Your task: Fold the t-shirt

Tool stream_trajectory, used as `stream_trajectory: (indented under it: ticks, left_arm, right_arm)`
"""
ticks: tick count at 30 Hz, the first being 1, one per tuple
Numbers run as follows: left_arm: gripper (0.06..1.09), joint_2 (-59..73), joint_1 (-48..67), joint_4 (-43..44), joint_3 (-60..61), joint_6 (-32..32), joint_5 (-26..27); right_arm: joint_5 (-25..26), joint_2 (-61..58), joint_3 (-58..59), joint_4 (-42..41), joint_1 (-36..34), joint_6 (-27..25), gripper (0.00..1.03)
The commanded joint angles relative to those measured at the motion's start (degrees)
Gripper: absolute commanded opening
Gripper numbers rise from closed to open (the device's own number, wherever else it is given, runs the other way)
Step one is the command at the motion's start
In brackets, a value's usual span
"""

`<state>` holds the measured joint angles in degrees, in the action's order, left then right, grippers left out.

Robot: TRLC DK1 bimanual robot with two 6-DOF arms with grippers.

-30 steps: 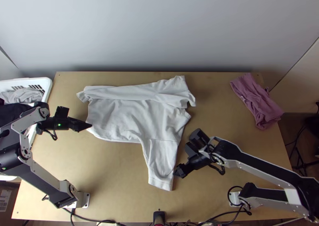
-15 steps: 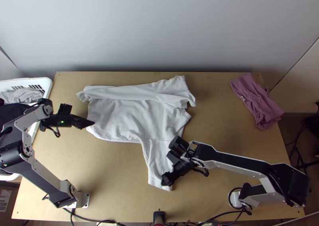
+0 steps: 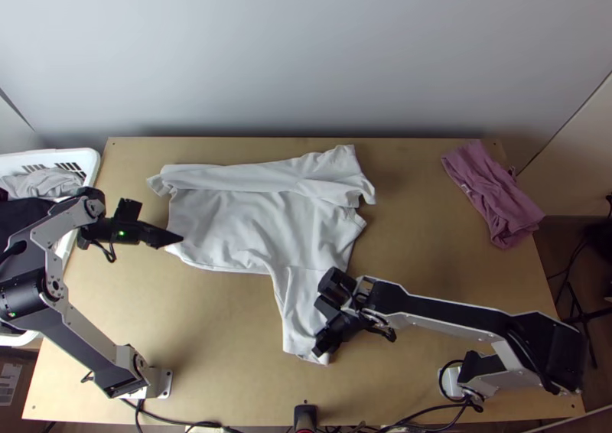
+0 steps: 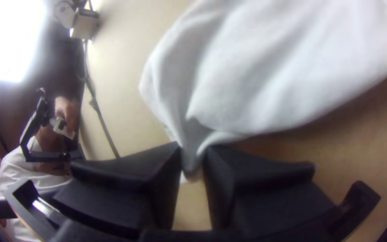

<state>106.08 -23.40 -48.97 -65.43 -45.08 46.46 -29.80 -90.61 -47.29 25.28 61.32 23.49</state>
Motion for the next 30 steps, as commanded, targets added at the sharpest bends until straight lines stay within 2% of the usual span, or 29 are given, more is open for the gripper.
stream_trajectory:
  ticks: [1,3,4,10,18,22,26,30]
  left_arm:
    - [0.59,-3.1,0.8,-8.9,3.4,-6.3,1.2]
    - [0.18,-2.9,1.3,-10.7,4.6,-7.8,1.1]
    - [0.10,-2.5,1.6,-11.2,4.6,-7.8,1.1]
    - [0.10,-3.0,1.4,-12.6,4.0,-4.1,2.2]
    - [0.10,-1.8,1.2,-12.6,-5.9,8.1,5.2]
    - [0.10,4.1,0.9,-12.4,-16.6,19.9,9.3]
    - [0.10,8.5,1.5,-9.0,-23.3,28.6,9.5]
    - [0.10,11.7,2.6,-1.7,-27.9,41.7,9.4]
  right_arm:
    - [1.9,1.9,0.7,-3.1,-1.1,-1.0,0.03]
    - [2.6,2.5,1.0,-3.3,-2.3,-1.0,0.03]
    - [2.9,3.2,1.1,-3.5,-3.0,-1.0,0.03]
    - [4.4,6.7,-0.1,-3.8,-9.1,-0.7,0.03]
    - [4.3,5.5,-10.5,-4.1,-23.4,-0.5,0.03]
    - [4.5,0.6,-15.5,-5.9,-26.8,1.0,0.03]
    - [5.8,-4.8,-22.2,-7.1,-29.5,2.4,0.03]
    - [7.4,-8.8,-28.2,-7.1,-31.4,2.7,0.03]
